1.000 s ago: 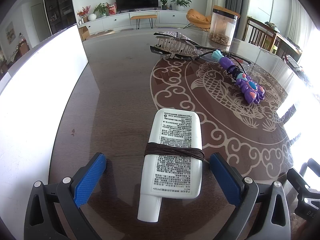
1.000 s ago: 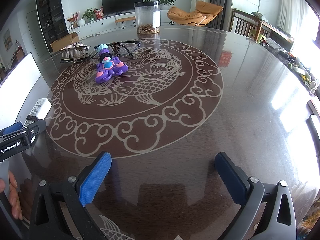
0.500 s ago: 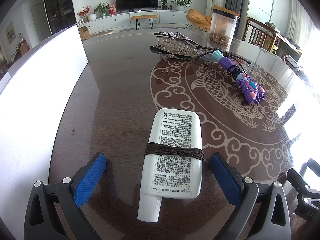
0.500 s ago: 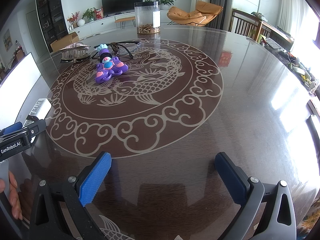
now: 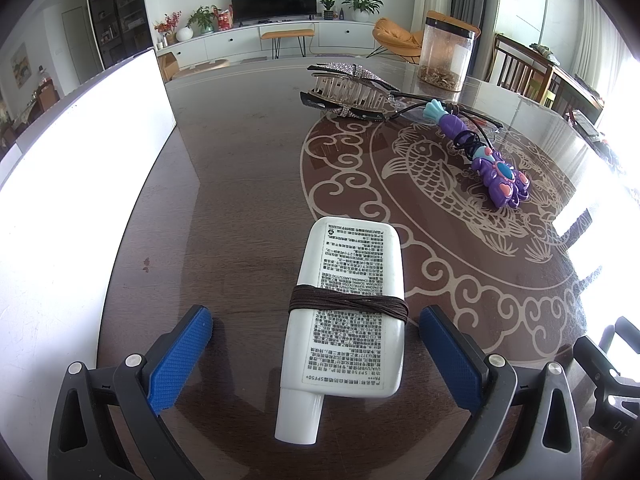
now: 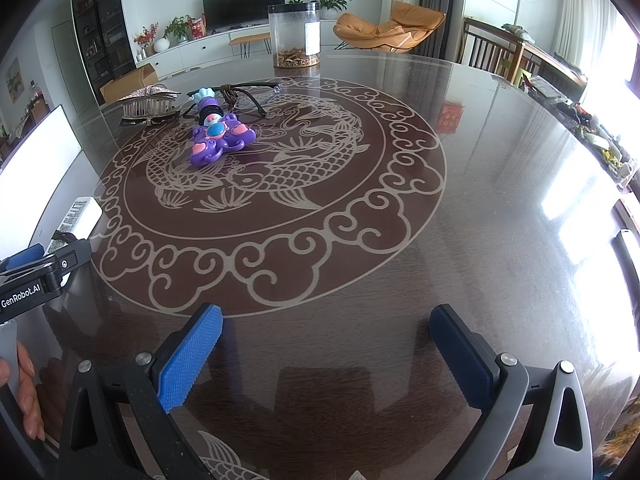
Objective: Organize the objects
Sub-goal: 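Hold the white bottle raised in the left tool above the table, then grasp the purple toy with the right tool while the left tool holds the bottle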
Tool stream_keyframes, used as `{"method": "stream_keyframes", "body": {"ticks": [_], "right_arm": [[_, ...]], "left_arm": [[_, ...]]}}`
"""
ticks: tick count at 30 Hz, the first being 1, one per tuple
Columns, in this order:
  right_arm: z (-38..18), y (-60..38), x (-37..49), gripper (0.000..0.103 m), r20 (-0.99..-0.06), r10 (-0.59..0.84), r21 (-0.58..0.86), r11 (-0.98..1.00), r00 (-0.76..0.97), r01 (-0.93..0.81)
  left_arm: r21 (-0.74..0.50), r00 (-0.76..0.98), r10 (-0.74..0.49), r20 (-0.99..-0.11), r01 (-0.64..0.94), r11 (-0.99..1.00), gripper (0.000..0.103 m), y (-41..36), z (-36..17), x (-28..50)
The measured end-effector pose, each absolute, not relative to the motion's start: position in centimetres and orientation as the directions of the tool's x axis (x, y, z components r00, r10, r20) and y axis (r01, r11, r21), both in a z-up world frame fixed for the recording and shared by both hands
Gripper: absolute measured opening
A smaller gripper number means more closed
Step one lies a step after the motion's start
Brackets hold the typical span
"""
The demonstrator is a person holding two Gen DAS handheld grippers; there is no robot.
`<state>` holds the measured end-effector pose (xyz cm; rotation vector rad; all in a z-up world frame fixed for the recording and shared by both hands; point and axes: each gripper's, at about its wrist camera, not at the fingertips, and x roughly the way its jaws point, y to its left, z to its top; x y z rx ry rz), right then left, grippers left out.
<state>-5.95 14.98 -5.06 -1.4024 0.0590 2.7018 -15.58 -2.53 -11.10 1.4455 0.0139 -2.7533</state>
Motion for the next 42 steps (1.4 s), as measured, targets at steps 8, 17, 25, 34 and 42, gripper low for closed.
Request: {"method": "stream_keyframes", "body": {"ticks": [8,17,25,34,42], "right_arm": [[-5.1,15.0,-6.0,0.103,-0.818,0.068,-0.01,-0.995,-0.572,-0.103],[-5.0,15.0,-6.0,0.103,-0.818,0.062,-0.006,-0.995,-0.571,-0.099],[-3.4,14.8,-10.3,0.103,-0.813,-0.112,0.175,-0.983,-0.571,-0.055],[-3.4,9.1,-23.7,0.087,-0.869,-0.133,0.099,-0.99,-0.477,0.096],[-3.8,8.6,-22.4,0.044,-0.858,-0.114,0.071,-0.992,-0.5,0.105]], "left_arm": [[0.007,-0.567,-0.024,-0.823,0.032,-0.999,0.103,-2.5,-11.1,-15.6],[0.006,-0.566,-0.007,-0.824,0.002,-1.0,0.103,-2.6,-10.8,-14.1],[0.004,-0.569,-0.004,-0.822,0.001,-1.0,0.103,-2.2,-10.8,-14.8],[0.004,-0.569,-0.004,-0.822,0.001,-1.0,0.103,-2.2,-10.7,-14.8],[0.003,-0.57,-0.002,-0.822,-0.001,-1.0,0.103,-2.2,-10.8,-15.1]]}}
